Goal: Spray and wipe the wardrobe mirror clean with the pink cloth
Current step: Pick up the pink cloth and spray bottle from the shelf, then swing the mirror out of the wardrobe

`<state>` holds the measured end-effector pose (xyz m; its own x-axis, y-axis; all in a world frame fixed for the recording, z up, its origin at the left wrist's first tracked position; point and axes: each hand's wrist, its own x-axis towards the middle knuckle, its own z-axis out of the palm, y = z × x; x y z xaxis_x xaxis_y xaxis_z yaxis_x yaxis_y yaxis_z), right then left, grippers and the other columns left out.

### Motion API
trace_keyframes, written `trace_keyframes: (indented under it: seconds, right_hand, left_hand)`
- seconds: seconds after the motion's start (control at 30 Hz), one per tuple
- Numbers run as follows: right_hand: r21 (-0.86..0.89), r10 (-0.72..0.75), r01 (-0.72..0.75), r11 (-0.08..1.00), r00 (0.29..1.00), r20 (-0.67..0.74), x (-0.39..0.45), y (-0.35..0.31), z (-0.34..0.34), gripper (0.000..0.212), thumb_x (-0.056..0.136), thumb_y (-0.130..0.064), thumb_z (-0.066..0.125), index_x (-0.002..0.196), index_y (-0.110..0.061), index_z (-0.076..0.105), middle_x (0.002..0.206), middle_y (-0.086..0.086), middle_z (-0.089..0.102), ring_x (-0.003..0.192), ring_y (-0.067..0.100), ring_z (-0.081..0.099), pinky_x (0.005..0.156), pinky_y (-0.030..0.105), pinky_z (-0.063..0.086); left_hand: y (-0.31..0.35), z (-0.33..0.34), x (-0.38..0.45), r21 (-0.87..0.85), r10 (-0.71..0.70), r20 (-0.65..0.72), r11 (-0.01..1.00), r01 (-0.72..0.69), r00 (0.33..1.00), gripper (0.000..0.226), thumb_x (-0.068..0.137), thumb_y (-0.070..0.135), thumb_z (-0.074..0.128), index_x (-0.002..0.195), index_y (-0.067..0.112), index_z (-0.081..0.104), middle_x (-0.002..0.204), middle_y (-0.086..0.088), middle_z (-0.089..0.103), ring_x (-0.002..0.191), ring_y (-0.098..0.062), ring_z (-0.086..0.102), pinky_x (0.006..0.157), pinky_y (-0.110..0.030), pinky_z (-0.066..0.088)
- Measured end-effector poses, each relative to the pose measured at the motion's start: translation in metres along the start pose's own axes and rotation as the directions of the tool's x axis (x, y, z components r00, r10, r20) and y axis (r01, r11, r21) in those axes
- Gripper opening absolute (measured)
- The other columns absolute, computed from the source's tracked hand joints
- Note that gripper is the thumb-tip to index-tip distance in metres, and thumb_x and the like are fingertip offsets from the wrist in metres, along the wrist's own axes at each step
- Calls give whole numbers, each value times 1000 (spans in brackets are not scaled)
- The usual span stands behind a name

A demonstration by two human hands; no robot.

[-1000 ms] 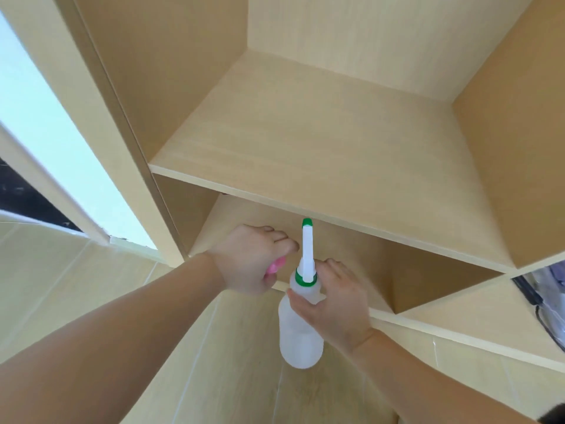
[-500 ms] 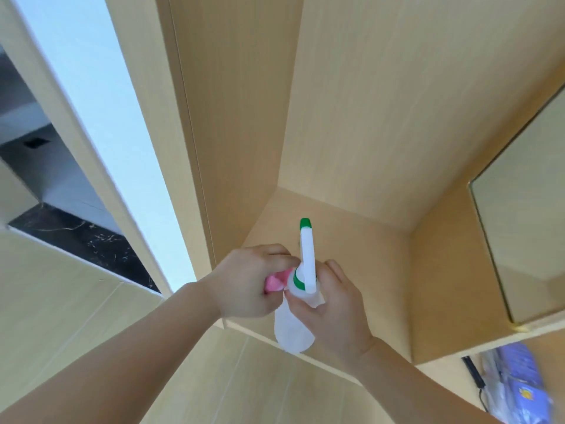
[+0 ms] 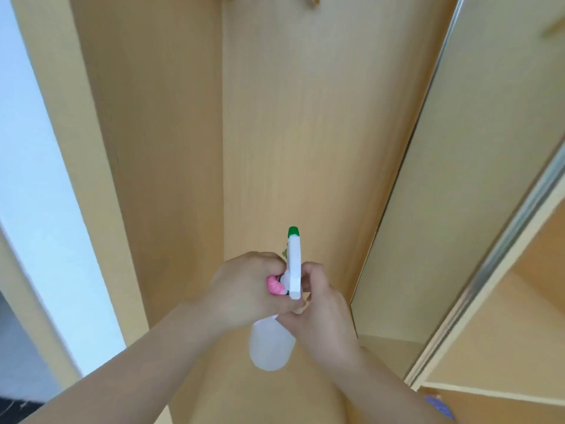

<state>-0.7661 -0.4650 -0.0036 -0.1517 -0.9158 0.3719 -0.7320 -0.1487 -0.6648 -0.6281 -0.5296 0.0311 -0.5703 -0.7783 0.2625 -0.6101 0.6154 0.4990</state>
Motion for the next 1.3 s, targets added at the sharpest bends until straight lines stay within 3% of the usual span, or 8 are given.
trace_keyframes:
  seconds: [0.3,0.53,0.77,0.83,0.93,1.07,1.13,1.3]
  right_hand:
    - [-69,-97,88,994,985,-142,6,-9,-55,46,75,-34,72,108,-27,40,100,-9,64,75,11,57,56,16,39]
    - [-187,-108,82,979,985,-135,2,-11,-76,51,78,-41,67,120,-27,42,98,-12,61,63,-2,45,53,10,31]
    - [-380,4,-31,924,997,-71,3,-20,-115,55,81,-38,64,131,-34,43,115,-17,52,100,10,56,78,26,46]
    - [-411,30,-158,898,953,-301,7,-19,-129,42,84,-33,61,125,-27,54,115,-12,59,100,13,60,78,28,48]
    - [-408,-68,-321,855,709,-702,14,-17,-156,30,85,-21,63,115,-16,59,104,-2,61,93,20,60,67,26,39]
    - [-255,-24,-471,844,443,-896,24,-18,-195,46,87,-19,60,129,-9,44,116,10,50,108,29,52,82,38,44]
    - [-145,121,-522,840,441,-890,30,-17,-209,47,90,-21,55,133,-9,40,123,10,50,108,30,54,84,39,45]
    - [-15,345,-514,858,597,-724,43,-12,-224,39,95,-10,42,133,-14,48,110,2,63,90,20,58,63,25,42]
  left_hand:
    - [62,-12,9,-254,-87,-156,966,46,984,26,72,49,66,72,24,61,61,6,65,54,-7,54,64,-39,52]
    - [84,-17,19,-273,-11,-67,962,-8,998,24,80,40,66,68,21,60,56,3,66,43,-4,53,61,-36,50]
    - [80,-38,49,-276,92,28,958,-81,995,31,82,40,63,63,16,58,56,4,68,42,-11,58,63,-30,51]
    - [80,-47,64,-257,134,39,959,-119,990,32,82,40,62,63,14,57,55,6,68,41,-11,57,62,-28,50]
    - [82,-60,82,-235,186,30,956,-174,982,34,82,42,61,66,12,59,55,7,67,40,-8,57,63,-27,49]
    - [83,-74,101,-225,225,18,950,-216,974,34,82,45,59,67,15,59,54,8,67,39,-7,57,62,-26,48]
    - [85,-78,108,-201,240,11,951,-233,971,35,82,45,59,66,14,58,55,8,68,39,-6,57,61,-25,48]
    - [91,-87,114,-150,233,-17,961,-233,972,35,82,46,59,64,15,58,55,7,68,39,-7,58,62,-25,48]
